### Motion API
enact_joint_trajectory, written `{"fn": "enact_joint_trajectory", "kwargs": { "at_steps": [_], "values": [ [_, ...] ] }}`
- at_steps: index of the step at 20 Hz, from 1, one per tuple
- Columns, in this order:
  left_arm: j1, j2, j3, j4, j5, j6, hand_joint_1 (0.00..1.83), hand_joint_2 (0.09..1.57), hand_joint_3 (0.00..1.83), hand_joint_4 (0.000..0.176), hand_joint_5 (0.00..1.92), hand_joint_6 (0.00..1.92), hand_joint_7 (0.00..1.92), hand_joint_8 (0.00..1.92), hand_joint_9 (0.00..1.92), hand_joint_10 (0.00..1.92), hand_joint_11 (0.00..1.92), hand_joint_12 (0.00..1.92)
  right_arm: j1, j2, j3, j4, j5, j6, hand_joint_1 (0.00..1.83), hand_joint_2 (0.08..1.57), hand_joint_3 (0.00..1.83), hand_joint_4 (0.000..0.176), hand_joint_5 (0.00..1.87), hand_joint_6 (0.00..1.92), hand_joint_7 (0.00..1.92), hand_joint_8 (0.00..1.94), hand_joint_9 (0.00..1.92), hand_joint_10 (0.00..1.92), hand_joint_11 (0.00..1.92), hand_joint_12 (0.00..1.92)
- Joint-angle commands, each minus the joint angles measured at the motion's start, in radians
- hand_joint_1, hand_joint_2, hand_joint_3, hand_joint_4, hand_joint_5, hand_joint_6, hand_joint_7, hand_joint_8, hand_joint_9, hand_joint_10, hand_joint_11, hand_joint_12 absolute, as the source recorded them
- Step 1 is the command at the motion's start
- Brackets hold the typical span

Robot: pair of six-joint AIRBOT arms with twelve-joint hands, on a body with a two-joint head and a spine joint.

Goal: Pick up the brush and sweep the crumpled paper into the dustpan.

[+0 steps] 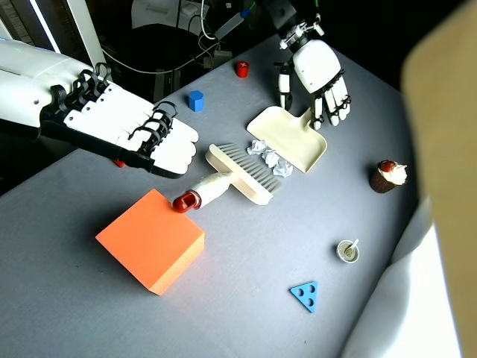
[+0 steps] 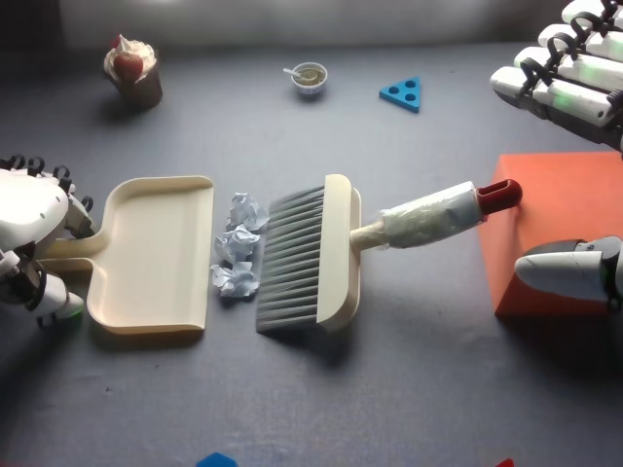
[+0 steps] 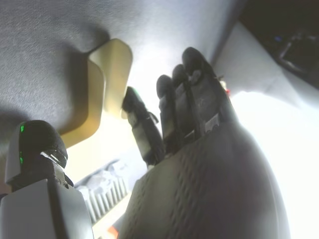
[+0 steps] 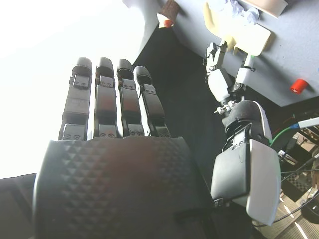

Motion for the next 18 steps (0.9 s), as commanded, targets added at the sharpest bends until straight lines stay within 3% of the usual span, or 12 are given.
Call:
{"fn": "enact_joint_trajectory", "kwargs": {
  "at_steps": [1,2,3,4,5,6,7,14,18],
  "values": [
    [-0.006,-0.004,0.006,0.034,-0.087,0.003,0.89,1.01,0.00,0.066,0.73,0.00,0.38,0.00,0.31,0.00,0.30,0.18,0.005,0.009,0.002,-0.028,-0.113,0.000,0.00,1.03,0.00,0.000,0.12,0.00,0.14,0.00,0.13,0.00,0.09,0.00],
    [-0.006,-0.004,0.006,0.033,-0.087,0.003,0.91,1.02,0.01,0.053,0.78,0.02,0.39,0.00,0.32,0.00,0.29,0.18,0.004,0.008,0.002,-0.028,-0.118,0.000,0.00,1.03,0.00,0.000,0.13,0.00,0.16,0.00,0.14,0.01,0.10,0.00],
    [-0.007,-0.003,0.006,0.032,-0.087,0.003,0.97,1.04,0.00,0.023,0.88,0.02,0.46,0.01,0.37,0.01,0.33,0.21,0.002,0.006,0.003,-0.028,-0.121,0.000,0.00,1.03,0.00,0.000,0.13,0.00,0.15,0.00,0.14,0.00,0.10,0.00],
    [-0.008,-0.003,0.006,0.032,-0.086,0.003,1.00,1.11,0.00,0.144,0.94,0.80,0.46,0.00,0.37,0.00,0.32,0.23,0.001,0.006,0.003,-0.028,-0.121,0.000,0.00,1.03,0.00,0.000,0.13,0.00,0.16,0.01,0.16,0.01,0.12,0.01],
    [-0.010,-0.003,0.006,0.033,-0.087,0.003,1.03,1.13,0.00,0.093,0.93,1.00,0.46,0.00,0.37,0.00,0.29,0.23,0.000,0.006,0.003,-0.028,-0.123,0.000,0.00,1.03,0.00,0.000,0.12,0.00,0.16,0.00,0.15,0.01,0.12,0.01],
    [-0.011,-0.002,0.007,0.034,-0.086,0.003,1.06,1.13,0.00,0.038,0.95,1.02,0.47,0.00,0.37,0.00,0.28,0.23,-0.002,0.005,0.002,-0.026,-0.127,0.001,0.00,1.04,0.00,0.000,0.13,0.00,0.17,0.01,0.16,0.01,0.12,0.01],
    [-0.013,-0.001,0.007,0.036,-0.083,0.003,1.11,1.11,0.00,0.000,1.01,0.93,0.45,0.01,0.37,0.01,0.28,0.23,-0.002,0.005,0.001,-0.021,-0.128,0.001,0.00,1.03,0.00,0.000,0.15,0.01,0.19,0.01,0.18,0.02,0.15,0.02],
    [-0.041,-0.001,0.018,0.040,-0.070,0.013,1.14,1.06,0.00,0.000,1.11,0.77,0.43,0.00,0.35,0.00,0.26,0.23,-0.011,0.004,-0.011,0.002,-0.146,0.000,0.00,1.02,0.00,0.000,0.15,0.00,0.18,0.00,0.18,0.00,0.15,0.02],
    [-0.082,-0.013,0.032,0.042,-0.024,0.056,1.12,1.07,0.00,0.000,1.08,0.81,0.44,0.00,0.37,0.00,0.28,0.25,-0.136,-0.002,-0.027,-0.068,-0.209,0.000,0.00,1.02,0.00,0.000,0.16,0.01,0.20,0.01,0.19,0.01,0.16,0.02]
  ]
}}
